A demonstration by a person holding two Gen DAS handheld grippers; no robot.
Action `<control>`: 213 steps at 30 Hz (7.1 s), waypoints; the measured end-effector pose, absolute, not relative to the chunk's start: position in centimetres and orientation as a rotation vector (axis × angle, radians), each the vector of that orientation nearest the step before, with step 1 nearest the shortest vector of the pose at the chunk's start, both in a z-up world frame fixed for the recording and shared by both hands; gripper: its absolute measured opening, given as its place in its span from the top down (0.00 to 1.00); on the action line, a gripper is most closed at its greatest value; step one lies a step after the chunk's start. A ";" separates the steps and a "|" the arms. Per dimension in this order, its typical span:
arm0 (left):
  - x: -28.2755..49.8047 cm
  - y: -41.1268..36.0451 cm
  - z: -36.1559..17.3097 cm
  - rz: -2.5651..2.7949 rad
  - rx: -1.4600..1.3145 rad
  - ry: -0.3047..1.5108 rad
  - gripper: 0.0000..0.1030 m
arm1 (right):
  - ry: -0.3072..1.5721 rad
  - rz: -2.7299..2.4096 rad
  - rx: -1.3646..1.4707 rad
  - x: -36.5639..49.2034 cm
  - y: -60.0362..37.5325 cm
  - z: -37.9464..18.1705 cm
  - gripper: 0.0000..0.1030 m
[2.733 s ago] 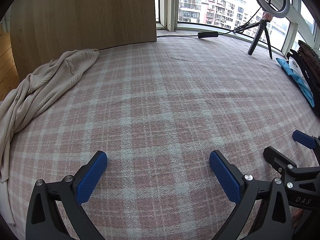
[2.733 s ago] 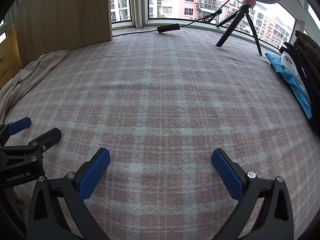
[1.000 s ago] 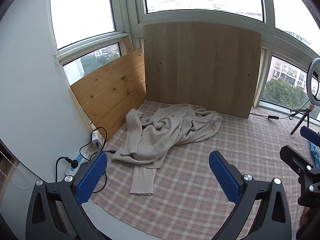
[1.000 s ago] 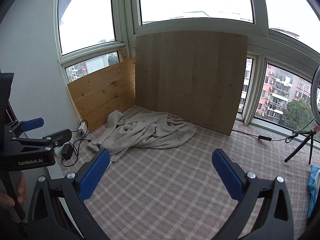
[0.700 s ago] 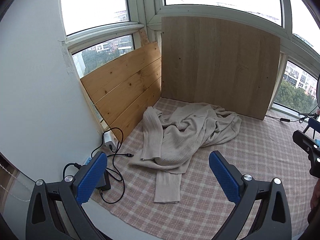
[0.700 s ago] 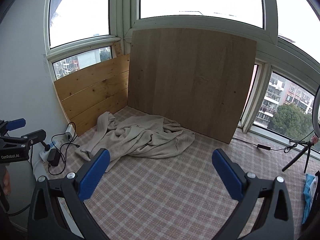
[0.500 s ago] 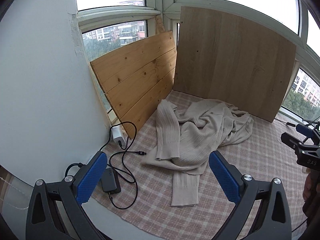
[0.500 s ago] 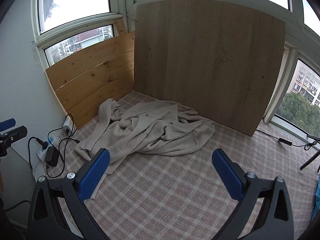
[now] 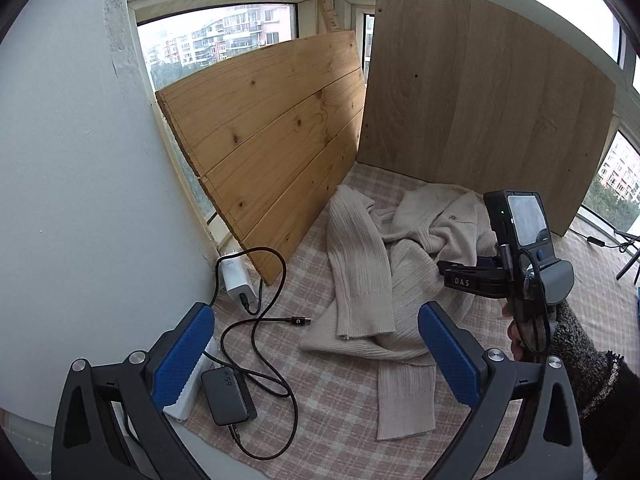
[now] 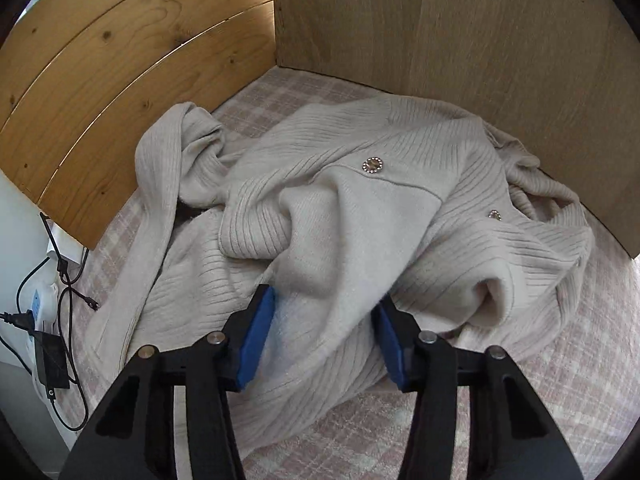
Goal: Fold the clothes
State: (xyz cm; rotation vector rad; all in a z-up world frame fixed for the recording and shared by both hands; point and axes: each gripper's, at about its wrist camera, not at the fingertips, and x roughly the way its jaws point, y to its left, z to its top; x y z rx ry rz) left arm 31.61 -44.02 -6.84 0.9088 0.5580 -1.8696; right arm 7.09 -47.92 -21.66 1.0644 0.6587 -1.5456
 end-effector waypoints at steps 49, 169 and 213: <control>16.3 -37.3 -12.7 -2.511 1.345 0.204 0.01 | 0.496 -1.736 1.289 -0.4 -13.8 -12.7 0.48; 18.0 -23.4 10.4 -2.227 0.829 0.024 0.91 | 0.367 -1.629 0.535 -11.2 -6.5 11.0 0.91; 24.0 -32.5 -10.2 -2.169 1.335 0.285 0.91 | 0.684 -1.356 1.121 3.9 -9.3 -20.9 0.94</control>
